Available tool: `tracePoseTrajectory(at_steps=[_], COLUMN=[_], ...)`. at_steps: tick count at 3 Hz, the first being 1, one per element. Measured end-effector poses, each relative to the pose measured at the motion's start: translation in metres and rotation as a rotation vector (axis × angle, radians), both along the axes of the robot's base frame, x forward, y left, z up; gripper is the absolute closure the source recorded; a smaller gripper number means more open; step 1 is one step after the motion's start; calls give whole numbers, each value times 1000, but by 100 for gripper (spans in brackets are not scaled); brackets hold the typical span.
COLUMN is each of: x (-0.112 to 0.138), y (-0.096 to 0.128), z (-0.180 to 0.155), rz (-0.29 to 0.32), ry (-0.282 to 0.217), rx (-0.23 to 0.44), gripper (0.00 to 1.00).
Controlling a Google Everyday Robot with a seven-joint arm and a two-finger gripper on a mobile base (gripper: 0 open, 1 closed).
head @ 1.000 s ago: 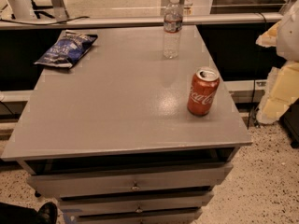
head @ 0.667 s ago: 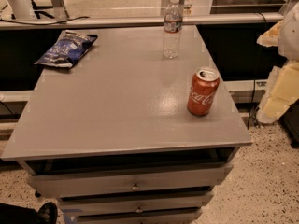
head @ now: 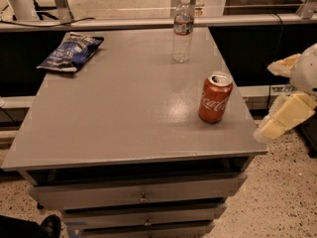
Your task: Move coke can near blue chip bag
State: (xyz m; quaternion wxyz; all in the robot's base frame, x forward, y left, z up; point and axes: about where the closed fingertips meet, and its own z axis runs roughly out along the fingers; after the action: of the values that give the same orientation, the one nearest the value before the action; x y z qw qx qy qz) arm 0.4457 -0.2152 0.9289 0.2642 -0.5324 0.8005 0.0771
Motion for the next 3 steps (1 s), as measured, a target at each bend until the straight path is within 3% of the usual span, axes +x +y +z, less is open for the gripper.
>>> tracePoseTrajectory(at_steps=[2,3], x=[40,54], y=[28,50], z=[-34,-41], rz=[-51,-57], ry=[-108,-157], rx=[377,531], gripper=[0,0])
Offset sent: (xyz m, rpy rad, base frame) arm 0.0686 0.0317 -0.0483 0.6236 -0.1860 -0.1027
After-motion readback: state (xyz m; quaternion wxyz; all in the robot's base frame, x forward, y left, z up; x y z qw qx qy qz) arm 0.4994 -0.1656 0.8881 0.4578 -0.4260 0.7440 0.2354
